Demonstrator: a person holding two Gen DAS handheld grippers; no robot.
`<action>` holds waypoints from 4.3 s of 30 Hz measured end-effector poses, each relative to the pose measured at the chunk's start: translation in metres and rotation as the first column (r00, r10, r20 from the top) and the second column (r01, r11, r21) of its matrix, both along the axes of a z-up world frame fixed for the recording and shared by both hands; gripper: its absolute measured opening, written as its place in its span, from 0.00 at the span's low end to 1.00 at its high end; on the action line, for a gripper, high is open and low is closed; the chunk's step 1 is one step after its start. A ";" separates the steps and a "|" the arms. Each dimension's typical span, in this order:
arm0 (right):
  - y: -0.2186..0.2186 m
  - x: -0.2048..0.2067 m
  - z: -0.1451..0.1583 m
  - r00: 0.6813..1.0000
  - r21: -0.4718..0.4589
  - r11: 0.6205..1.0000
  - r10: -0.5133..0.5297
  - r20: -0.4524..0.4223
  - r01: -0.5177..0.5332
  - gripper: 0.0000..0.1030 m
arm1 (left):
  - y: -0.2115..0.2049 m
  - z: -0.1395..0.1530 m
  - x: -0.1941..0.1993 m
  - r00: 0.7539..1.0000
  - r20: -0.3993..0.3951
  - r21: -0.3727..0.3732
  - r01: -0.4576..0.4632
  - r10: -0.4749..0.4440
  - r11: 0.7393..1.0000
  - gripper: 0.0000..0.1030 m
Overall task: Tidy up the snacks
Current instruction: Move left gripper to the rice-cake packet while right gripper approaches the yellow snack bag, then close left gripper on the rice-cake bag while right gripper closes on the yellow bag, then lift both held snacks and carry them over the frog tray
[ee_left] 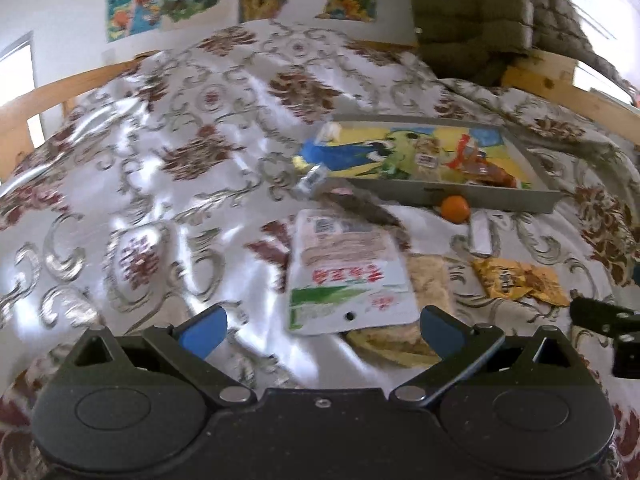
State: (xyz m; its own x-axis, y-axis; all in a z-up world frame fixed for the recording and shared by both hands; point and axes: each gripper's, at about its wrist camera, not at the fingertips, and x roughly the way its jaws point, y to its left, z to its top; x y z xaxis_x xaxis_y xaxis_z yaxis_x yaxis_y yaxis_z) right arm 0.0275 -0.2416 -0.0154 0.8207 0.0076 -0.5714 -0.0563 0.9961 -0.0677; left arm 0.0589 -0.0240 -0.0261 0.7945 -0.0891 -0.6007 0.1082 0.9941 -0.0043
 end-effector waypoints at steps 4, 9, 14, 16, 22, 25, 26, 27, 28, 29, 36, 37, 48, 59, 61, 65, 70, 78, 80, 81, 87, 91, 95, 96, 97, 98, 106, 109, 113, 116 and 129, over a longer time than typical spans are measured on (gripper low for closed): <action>-0.013 0.011 -0.009 1.000 0.013 1.000 -0.010 -0.029 0.010 1.00 | -0.008 0.003 0.009 0.992 0.011 -0.032 0.127 -0.127 0.991 0.99; -0.025 0.020 -0.017 0.999 -0.044 0.999 -0.029 -0.027 0.027 1.00 | -0.020 0.003 0.017 0.966 0.013 -0.046 0.257 -0.257 0.965 0.99; -0.036 0.033 -0.022 0.999 -0.056 0.998 0.011 -0.039 -0.014 1.00 | -0.033 -0.003 0.014 0.916 -0.025 -0.099 0.396 -0.400 0.913 0.99; -0.039 0.037 -0.024 0.998 -0.050 0.997 0.050 -0.042 -0.052 0.99 | -0.036 -0.007 0.012 0.892 -0.045 -0.137 0.440 -0.449 0.888 0.97; -0.043 0.046 -0.026 0.995 -0.053 0.994 0.091 -0.027 -0.092 0.96 | -0.034 -0.021 0.016 0.905 -0.126 -0.136 0.390 -0.406 0.911 0.97; -0.043 0.050 -0.028 0.991 -0.022 0.992 0.125 -0.041 -0.126 0.94 | -0.029 -0.027 0.026 0.920 -0.195 -0.150 0.315 -0.340 0.937 0.97; -0.042 0.052 -0.029 0.989 -0.026 0.990 0.139 -0.048 -0.141 0.94 | -0.027 -0.030 0.030 0.921 -0.219 -0.159 0.291 -0.321 0.943 0.97; -0.040 0.053 -0.031 0.987 -0.032 0.988 0.150 -0.054 -0.152 0.94 | -0.026 -0.032 0.033 0.923 -0.239 -0.164 0.269 -0.302 0.949 0.97; -0.038 0.053 -0.032 0.985 -0.040 0.986 0.161 -0.065 -0.163 0.94 | -0.025 -0.035 0.037 0.923 -0.256 -0.164 0.253 -0.288 0.954 0.97; -0.035 0.054 -0.034 0.983 -0.046 0.984 0.169 -0.077 -0.173 0.94 | -0.025 -0.037 0.041 0.920 -0.269 -0.162 0.247 -0.283 0.955 0.97; -0.025 0.056 -0.045 0.975 -0.069 0.976 0.200 -0.097 -0.207 0.94 | -0.036 -0.042 0.065 0.926 -0.283 -0.095 0.233 -0.251 0.968 0.97; -0.025 0.056 -0.046 0.976 -0.068 0.976 0.198 -0.093 -0.205 0.94 | -0.037 -0.042 0.069 0.927 -0.284 -0.091 0.227 -0.244 0.970 0.97; -0.015 0.078 -0.055 0.962 -0.107 0.956 0.267 -0.062 -0.273 0.94 | -0.042 -0.046 0.091 0.925 -0.299 -0.064 0.226 -0.235 0.972 0.97; -0.011 0.097 -0.062 0.936 -0.073 0.936 0.339 -0.092 -0.346 0.95 | -0.037 -0.045 0.090 0.923 -0.293 -0.043 0.249 -0.250 0.968 0.78; -0.009 0.095 -0.061 0.934 -0.072 0.933 0.345 -0.096 -0.352 0.87 | -0.035 -0.044 0.087 0.926 -0.286 -0.052 0.239 -0.244 0.970 0.75; 0.000 0.088 -0.057 0.928 -0.066 0.930 0.352 -0.117 -0.361 0.70 | -0.035 -0.045 0.080 0.935 -0.270 -0.054 0.224 -0.230 0.973 0.74; 0.003 0.076 -0.049 0.926 -0.053 0.932 0.349 -0.147 -0.359 0.63 | -0.029 -0.042 0.074 0.933 -0.288 -0.104 0.192 -0.214 0.976 0.73; 0.008 0.086 -0.056 0.925 -0.076 0.926 0.360 -0.122 -0.371 0.75 | -0.033 -0.043 0.062 0.932 -0.290 -0.099 0.199 -0.220 0.975 0.73; 0.004 0.092 -0.059 0.930 -0.001 0.938 0.343 -0.132 -0.346 0.76 | -0.032 -0.042 0.063 0.931 -0.292 -0.104 0.198 -0.220 0.975 0.73; 0.003 0.094 -0.059 0.931 0.007 0.940 0.340 -0.135 -0.342 0.76 | -0.032 -0.043 0.063 0.931 -0.291 -0.106 0.198 -0.220 0.975 0.73; 0.013 0.086 -0.057 0.927 -0.034 0.934 0.349 -0.141 -0.356 0.60 | -0.032 -0.042 0.063 0.933 -0.294 -0.120 0.180 -0.208 0.976 0.73; 0.015 0.083 -0.054 0.931 -0.039 0.937 0.338 -0.142 -0.346 0.58 | -0.034 -0.040 0.059 0.932 -0.303 -0.121 0.167 -0.197 0.978 0.73; 0.016 0.077 -0.050 0.934 -0.054 0.938 0.334 -0.126 -0.343 0.51 | -0.034 -0.038 0.053 0.933 -0.308 -0.140 0.148 -0.185 0.979 0.72; 0.017 0.076 -0.049 0.933 -0.056 0.937 0.336 -0.131 -0.345 0.51 | -0.034 -0.038 0.052 0.932 -0.311 -0.148 0.144 -0.184 0.978 0.72; 0.017 0.075 -0.049 0.932 -0.058 0.936 0.336 -0.132 -0.346 0.49 | -0.033 -0.037 0.051 0.931 -0.314 -0.157 0.140 -0.184 0.978 0.72; 0.017 0.074 -0.049 0.933 -0.060 0.936 0.336 -0.131 -0.346 0.48 | -0.033 -0.037 0.050 0.931 -0.316 -0.163 0.137 -0.183 0.977 0.72; 0.027 0.063 -0.049 0.931 -0.141 0.921 0.354 -0.088 -0.364 0.27 | -0.030 -0.034 0.043 0.928 -0.328 -0.206 0.116 -0.180 0.972 0.72; 0.027 0.064 -0.046 0.932 -0.136 0.923 0.352 -0.082 -0.361 0.21 | -0.031 -0.033 0.039 0.926 -0.326 -0.213 0.123 -0.189 0.969 0.72; 0.025 0.061 -0.040 0.936 -0.129 0.928 0.344 -0.069 -0.350 0.16 | -0.029 -0.032 0.033 0.927 -0.319 -0.240 0.124 -0.198 0.963 0.72; 0.021 0.059 -0.038 0.938 -0.099 0.934 0.339 -0.068 -0.344 0.16 | -0.027 -0.031 0.028 0.928 -0.312 -0.250 0.128 -0.205 0.960 0.72; -0.005 0.031 -0.008 0.950 -0.010 0.958 0.284 0.126 -0.285 0.16 | -0.021 -0.016 0.008 0.938 -0.297 -0.390 0.050 -0.177 0.920 0.72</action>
State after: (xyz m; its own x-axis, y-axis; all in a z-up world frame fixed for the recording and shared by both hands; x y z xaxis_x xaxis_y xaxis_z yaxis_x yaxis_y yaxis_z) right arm 0.0589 -0.2465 -0.0237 0.8485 0.2558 -0.4633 -0.3294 0.9404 -0.0841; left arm 0.0669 -0.0453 -0.0424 0.5354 -0.4335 -0.7249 0.1503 0.8935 -0.4233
